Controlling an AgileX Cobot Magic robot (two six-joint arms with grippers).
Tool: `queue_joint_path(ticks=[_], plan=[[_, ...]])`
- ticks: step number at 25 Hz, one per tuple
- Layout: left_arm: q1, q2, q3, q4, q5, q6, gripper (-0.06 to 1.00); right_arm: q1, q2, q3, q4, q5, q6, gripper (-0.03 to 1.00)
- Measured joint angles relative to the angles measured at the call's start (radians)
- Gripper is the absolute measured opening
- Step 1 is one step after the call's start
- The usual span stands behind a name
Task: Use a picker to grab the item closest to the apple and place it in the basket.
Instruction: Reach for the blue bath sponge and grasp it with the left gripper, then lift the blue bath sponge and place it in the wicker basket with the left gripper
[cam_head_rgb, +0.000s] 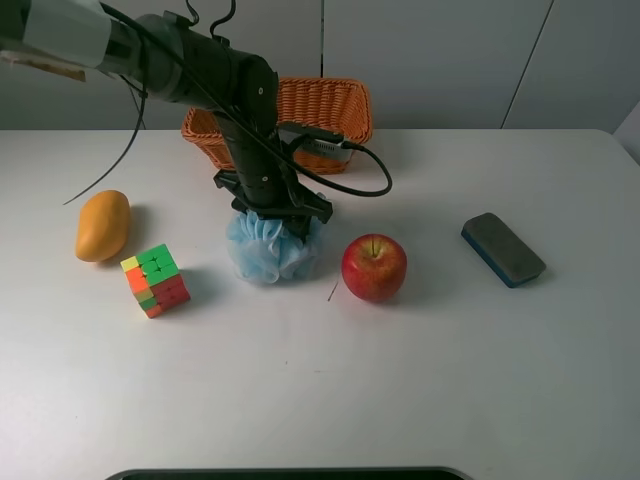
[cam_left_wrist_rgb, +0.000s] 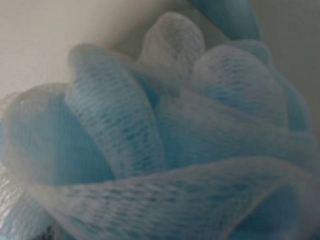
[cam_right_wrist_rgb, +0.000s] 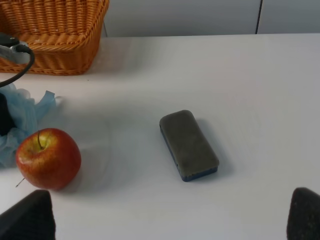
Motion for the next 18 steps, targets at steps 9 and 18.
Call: queue_joint_path(ticks=[9, 18], plan=[[0.000, 0.000, -0.002, -0.006, 0.001, -0.002, 0.53, 0.000, 0.000, 0.000, 0.000, 0.000, 0.000, 0.70], [0.000, -0.002, -0.108, -0.004, 0.180, -0.028, 0.48, 0.000, 0.000, 0.000, 0.000, 0.000, 0.000, 0.70]])
